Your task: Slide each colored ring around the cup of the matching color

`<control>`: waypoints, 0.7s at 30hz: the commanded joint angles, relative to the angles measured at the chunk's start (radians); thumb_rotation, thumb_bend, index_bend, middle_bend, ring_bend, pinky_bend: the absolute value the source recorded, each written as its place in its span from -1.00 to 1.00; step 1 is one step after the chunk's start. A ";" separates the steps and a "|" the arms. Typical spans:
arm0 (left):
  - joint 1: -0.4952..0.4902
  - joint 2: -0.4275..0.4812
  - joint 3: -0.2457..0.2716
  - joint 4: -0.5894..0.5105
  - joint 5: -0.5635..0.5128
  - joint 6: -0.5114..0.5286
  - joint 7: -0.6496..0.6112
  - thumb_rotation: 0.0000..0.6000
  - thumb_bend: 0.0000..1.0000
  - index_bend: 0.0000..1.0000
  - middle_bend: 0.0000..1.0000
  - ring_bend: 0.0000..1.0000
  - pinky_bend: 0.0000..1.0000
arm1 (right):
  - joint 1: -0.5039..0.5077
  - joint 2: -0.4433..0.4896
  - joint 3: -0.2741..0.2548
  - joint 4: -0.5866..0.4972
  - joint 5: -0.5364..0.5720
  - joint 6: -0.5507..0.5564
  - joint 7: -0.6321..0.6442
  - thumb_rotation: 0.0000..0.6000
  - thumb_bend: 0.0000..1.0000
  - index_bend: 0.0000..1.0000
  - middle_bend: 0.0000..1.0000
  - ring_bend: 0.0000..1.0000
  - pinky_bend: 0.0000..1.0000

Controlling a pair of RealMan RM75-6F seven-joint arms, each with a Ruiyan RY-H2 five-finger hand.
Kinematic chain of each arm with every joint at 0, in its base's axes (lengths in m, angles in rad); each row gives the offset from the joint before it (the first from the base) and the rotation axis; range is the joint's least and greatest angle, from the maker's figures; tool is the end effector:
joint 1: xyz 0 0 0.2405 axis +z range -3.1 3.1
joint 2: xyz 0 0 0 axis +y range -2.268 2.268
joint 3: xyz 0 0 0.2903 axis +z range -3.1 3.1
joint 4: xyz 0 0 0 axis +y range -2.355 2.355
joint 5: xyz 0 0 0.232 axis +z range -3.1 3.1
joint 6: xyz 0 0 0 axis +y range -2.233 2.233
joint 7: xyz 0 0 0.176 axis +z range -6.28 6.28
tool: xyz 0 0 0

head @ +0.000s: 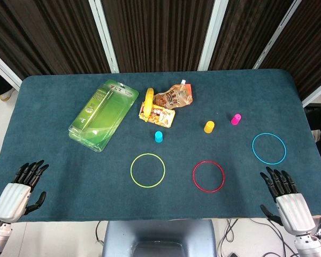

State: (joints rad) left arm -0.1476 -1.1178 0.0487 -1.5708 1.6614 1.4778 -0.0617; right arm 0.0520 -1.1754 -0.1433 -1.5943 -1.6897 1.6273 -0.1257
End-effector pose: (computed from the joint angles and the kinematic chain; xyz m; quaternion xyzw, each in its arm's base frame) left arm -0.3313 0.2133 0.1299 -0.6679 -0.3701 -0.4025 0.5048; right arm -0.3301 -0.1584 0.1170 0.6641 -0.3461 0.3792 0.5435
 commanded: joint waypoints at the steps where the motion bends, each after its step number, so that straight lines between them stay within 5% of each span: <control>1: 0.001 -0.005 0.000 0.007 -0.011 -0.009 -0.003 1.00 -0.08 -1.00 -1.00 -1.00 -1.00 | 0.008 -0.014 0.009 0.013 -0.011 -0.014 0.009 1.00 -0.33 -0.95 -1.00 -1.00 -1.00; 6: -0.024 -0.003 -0.022 0.013 -0.045 -0.050 -0.023 1.00 -0.08 -1.00 -1.00 -1.00 -1.00 | 0.070 -0.058 0.023 0.042 -0.084 -0.081 0.029 1.00 -0.33 -0.61 -1.00 -1.00 -1.00; 11: -0.024 0.003 -0.020 0.014 -0.039 -0.046 -0.038 1.00 -0.08 -1.00 -1.00 -1.00 -1.00 | 0.234 -0.107 0.068 0.018 -0.117 -0.293 0.078 1.00 -0.33 -0.23 -1.00 -1.00 -1.00; 21: -0.031 0.017 -0.008 0.013 -0.019 -0.053 -0.079 1.00 -0.08 -1.00 -1.00 -1.00 -1.00 | 0.490 -0.384 0.221 0.130 0.024 -0.637 0.066 1.00 -0.12 0.19 -0.93 -1.00 -1.00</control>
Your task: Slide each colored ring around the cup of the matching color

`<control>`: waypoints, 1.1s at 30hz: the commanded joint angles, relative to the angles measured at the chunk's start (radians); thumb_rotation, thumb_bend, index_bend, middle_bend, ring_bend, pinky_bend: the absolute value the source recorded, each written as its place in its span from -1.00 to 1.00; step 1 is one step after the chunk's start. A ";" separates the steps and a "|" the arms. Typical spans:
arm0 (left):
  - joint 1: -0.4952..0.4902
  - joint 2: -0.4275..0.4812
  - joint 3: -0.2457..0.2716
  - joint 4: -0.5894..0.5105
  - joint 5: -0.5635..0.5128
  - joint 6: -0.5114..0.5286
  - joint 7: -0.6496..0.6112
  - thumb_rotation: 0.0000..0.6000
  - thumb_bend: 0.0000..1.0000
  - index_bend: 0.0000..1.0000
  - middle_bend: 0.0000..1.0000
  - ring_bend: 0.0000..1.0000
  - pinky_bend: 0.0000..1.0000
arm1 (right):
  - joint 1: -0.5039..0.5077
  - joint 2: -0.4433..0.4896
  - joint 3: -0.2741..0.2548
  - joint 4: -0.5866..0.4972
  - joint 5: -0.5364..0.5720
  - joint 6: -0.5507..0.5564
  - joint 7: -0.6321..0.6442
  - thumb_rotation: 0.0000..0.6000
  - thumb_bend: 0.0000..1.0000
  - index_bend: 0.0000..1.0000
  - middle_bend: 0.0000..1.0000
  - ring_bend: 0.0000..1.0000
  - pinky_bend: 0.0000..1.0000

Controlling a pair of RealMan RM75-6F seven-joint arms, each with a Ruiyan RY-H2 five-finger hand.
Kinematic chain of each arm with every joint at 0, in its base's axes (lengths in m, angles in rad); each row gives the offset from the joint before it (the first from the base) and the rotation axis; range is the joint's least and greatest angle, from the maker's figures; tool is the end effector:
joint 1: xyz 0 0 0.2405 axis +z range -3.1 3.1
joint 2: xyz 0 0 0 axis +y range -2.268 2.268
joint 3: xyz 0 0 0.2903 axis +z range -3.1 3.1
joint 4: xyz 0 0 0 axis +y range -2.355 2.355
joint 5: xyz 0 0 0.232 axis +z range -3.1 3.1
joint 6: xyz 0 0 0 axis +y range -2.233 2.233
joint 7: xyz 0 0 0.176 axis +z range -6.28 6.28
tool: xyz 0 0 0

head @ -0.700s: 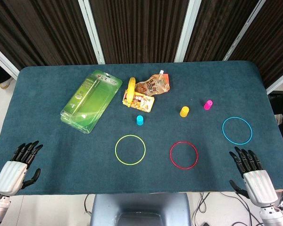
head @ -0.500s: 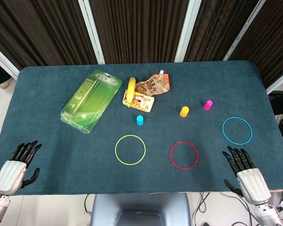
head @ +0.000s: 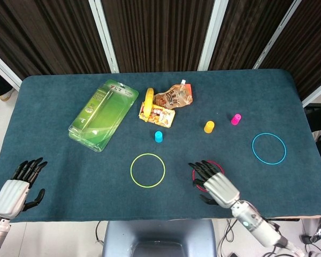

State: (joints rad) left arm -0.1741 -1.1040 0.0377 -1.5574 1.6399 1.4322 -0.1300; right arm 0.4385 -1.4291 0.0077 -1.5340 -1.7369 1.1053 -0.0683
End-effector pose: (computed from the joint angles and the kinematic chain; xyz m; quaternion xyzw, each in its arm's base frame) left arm -0.3358 0.2257 0.1326 -0.6645 -0.3899 -0.4031 0.4939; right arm -0.2200 -0.2771 -0.0280 0.7892 -0.3284 0.4091 0.3193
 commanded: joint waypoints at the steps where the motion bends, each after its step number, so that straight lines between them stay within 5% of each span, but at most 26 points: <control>1: -0.009 0.003 -0.001 0.005 -0.002 -0.013 -0.020 1.00 -0.08 -1.00 -1.00 -1.00 -1.00 | 0.119 -0.152 0.078 0.086 0.083 -0.133 0.006 1.00 -0.11 0.19 -0.92 -1.00 -1.00; 11: -0.011 0.012 0.004 0.026 0.006 -0.009 -0.063 1.00 -0.08 -1.00 -1.00 -1.00 -1.00 | 0.239 -0.320 0.142 0.228 0.207 -0.262 -0.101 1.00 -0.10 0.21 -0.91 -1.00 -1.00; 33: -0.009 0.017 0.011 0.022 0.013 -0.003 -0.063 1.00 -0.08 -1.00 -1.00 -1.00 -1.00 | 0.307 -0.408 0.129 0.323 0.298 -0.300 -0.113 1.00 -0.06 0.29 -0.88 -1.00 -1.00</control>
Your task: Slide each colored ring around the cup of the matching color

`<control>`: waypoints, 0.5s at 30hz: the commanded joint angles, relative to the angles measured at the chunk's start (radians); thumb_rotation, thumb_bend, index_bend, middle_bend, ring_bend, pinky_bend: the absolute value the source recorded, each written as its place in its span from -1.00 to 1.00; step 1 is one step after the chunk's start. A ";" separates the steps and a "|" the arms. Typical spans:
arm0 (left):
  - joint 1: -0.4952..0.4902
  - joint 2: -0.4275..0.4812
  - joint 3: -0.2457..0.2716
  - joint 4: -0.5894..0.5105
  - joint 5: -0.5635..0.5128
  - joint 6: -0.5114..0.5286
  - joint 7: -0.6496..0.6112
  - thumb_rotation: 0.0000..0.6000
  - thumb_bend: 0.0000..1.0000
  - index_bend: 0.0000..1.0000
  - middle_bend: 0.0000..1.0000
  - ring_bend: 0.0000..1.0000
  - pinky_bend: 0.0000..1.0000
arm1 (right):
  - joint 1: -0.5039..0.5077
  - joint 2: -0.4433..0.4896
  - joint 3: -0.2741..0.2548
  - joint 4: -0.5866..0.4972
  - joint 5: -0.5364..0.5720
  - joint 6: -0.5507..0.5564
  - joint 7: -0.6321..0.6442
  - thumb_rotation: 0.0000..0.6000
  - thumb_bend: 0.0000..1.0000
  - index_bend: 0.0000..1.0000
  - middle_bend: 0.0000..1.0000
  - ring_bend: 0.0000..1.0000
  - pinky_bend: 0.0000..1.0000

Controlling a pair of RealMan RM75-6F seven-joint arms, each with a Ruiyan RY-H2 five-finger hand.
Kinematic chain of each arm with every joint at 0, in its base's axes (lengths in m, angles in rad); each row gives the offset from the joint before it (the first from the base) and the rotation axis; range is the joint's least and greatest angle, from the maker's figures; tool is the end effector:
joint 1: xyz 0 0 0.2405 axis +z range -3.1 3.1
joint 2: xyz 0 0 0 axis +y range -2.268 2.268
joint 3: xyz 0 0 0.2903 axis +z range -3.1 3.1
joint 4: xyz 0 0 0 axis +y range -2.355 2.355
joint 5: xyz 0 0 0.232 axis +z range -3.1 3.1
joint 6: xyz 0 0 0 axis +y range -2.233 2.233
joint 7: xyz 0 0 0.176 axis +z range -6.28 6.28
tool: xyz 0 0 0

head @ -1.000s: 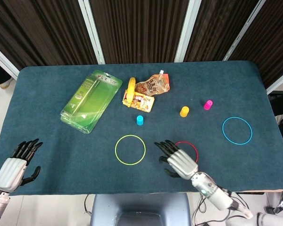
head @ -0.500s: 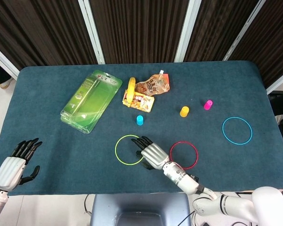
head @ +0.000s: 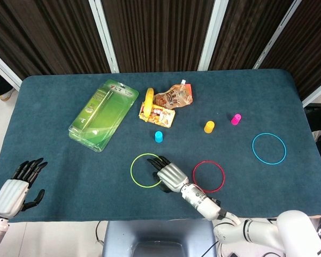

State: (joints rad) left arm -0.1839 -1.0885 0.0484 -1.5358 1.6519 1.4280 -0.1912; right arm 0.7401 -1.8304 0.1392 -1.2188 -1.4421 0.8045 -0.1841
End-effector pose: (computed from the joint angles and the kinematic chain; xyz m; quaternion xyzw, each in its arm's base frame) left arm -0.3400 0.2270 0.1376 -0.6664 -0.3984 -0.4058 0.4823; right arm -0.1326 -0.3512 -0.1651 0.8212 -0.3404 0.3606 0.2824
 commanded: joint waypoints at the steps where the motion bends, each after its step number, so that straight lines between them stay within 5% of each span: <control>1: 0.001 0.002 0.001 0.000 0.001 0.002 -0.003 1.00 -0.08 -1.00 -1.00 -1.00 -1.00 | 0.007 -0.009 -0.003 0.011 0.004 0.001 0.004 1.00 -0.06 0.29 -0.88 -1.00 -1.00; 15: 0.011 0.003 0.009 -0.002 0.011 0.018 -0.002 1.00 -0.08 -1.00 -1.00 -1.00 -1.00 | 0.022 -0.022 -0.021 0.024 0.022 0.014 -0.011 1.00 -0.05 0.34 -0.86 -1.00 -1.00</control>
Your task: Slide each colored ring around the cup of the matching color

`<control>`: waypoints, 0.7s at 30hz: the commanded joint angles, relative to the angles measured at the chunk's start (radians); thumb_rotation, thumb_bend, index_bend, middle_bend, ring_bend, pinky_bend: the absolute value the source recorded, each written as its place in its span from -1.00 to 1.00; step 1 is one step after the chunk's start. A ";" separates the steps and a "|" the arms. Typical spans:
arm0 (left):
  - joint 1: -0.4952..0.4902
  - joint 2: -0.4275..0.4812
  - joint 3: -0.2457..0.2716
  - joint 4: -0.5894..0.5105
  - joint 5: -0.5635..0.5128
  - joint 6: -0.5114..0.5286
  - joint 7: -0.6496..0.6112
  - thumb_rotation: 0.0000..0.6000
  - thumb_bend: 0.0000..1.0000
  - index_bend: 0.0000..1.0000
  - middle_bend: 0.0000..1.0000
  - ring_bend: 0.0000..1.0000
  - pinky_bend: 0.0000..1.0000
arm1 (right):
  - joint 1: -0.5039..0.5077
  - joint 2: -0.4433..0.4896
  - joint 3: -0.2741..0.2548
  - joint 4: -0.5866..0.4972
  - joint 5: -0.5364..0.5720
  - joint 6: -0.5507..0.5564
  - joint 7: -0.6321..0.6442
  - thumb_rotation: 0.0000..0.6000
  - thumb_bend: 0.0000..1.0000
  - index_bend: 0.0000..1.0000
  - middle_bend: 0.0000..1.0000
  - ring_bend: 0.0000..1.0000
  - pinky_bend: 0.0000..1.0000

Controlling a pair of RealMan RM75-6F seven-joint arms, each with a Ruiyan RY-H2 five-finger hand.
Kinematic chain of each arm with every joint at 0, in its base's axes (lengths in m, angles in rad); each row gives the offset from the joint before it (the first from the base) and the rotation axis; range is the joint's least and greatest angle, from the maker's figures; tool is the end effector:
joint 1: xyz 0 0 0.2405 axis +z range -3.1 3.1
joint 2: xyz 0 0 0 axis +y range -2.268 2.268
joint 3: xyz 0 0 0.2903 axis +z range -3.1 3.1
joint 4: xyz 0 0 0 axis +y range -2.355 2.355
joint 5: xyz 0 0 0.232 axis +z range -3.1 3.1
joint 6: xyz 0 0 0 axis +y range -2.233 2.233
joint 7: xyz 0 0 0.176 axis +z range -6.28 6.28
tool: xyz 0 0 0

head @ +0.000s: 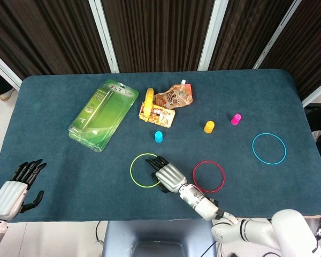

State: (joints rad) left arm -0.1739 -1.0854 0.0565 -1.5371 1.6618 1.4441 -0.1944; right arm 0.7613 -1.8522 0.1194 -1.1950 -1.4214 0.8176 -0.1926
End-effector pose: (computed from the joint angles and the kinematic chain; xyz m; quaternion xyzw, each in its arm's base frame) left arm -0.3403 0.2214 0.1390 -0.6657 -0.3983 -0.4077 0.4816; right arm -0.1299 -0.3507 -0.1724 0.8245 -0.3350 0.3576 0.2830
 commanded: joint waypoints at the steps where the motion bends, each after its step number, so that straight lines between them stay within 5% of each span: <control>1: 0.004 0.000 0.002 -0.001 0.002 0.005 0.002 1.00 -0.08 -1.00 -1.00 -1.00 -1.00 | 0.002 0.000 -0.002 0.000 0.003 0.002 -0.004 1.00 -0.05 0.36 -0.86 -1.00 -1.00; 21: -0.006 0.000 -0.008 0.004 -0.006 -0.003 -0.003 1.00 -0.08 -1.00 -1.00 -1.00 -1.00 | 0.007 0.013 -0.014 -0.015 0.004 0.036 -0.007 1.00 0.05 0.55 -0.77 -1.00 -1.00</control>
State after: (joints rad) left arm -0.1801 -1.0849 0.0486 -1.5331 1.6557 1.4414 -0.1973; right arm 0.7684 -1.8397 0.1052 -1.2097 -1.4166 0.8529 -0.2000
